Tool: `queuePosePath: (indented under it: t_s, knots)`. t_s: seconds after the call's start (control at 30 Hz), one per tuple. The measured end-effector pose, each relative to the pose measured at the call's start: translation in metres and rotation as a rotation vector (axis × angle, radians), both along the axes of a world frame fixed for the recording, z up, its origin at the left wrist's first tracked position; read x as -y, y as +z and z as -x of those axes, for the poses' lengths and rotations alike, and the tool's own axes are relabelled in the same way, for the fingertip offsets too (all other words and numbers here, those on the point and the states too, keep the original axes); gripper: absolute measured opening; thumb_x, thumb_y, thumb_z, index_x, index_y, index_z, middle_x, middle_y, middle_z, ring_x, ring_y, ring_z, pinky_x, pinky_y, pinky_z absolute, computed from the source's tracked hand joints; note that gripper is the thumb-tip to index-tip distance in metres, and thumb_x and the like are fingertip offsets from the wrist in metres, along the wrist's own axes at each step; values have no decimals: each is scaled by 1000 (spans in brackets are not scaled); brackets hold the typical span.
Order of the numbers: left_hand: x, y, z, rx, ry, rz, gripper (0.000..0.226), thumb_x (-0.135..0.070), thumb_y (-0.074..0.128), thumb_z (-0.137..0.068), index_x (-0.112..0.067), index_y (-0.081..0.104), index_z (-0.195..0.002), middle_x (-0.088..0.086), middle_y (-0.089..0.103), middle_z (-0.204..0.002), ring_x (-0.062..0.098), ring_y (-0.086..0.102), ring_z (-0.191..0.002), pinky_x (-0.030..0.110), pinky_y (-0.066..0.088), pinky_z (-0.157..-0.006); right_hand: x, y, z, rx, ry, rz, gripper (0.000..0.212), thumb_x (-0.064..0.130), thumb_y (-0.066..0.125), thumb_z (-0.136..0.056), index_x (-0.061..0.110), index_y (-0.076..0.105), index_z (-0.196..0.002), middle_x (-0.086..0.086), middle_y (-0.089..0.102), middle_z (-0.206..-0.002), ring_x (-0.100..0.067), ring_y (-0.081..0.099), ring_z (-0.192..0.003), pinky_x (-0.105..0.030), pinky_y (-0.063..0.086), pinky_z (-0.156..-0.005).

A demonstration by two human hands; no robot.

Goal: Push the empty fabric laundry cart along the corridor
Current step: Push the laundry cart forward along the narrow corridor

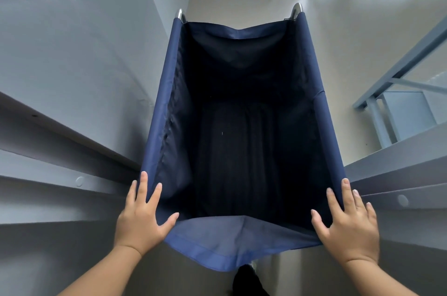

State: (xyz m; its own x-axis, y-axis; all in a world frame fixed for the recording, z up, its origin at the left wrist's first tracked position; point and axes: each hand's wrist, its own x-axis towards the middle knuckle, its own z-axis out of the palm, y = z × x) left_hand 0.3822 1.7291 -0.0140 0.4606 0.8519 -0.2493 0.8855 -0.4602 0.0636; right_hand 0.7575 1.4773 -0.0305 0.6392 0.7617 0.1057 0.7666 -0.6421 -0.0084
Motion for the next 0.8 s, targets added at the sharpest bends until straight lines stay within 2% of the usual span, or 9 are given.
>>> queuePosePath:
  t_s: [0.53,0.6,0.7,0.8]
  knots:
    - [-60,5,-55,8,13,-32,100,-85,11,-82,-16,60,-134,10,24,-165,40,41,-141,45,59,-56,-63,1,-54,-40,15,29,66,51,43,-87,4,68,-126,-22,41,-156,-50,58,-124,-64,39,-101]
    - [-68,4,-61,8,9,-28,96,-84,17,-83,-15,61,-134,10,24,-165,41,42,-140,44,59,-56,-70,2,-60,-36,15,28,66,51,43,-88,4,68,-126,-23,41,-156,-50,58,-124,-64,39,-101]
    - [-80,2,-69,18,3,-21,85,-75,41,-76,-15,61,-133,9,23,-166,41,41,-140,47,59,-57,-83,2,-70,-38,12,35,65,50,43,-88,3,68,-125,-23,42,-156,-49,59,-123,-63,39,-100]
    - [-92,1,-78,19,0,-13,85,-73,45,-73,-14,61,-133,10,23,-165,41,41,-140,47,60,-58,-97,3,-79,-47,13,42,64,50,44,-88,4,68,-126,-23,42,-156,-49,58,-123,-62,39,-101]
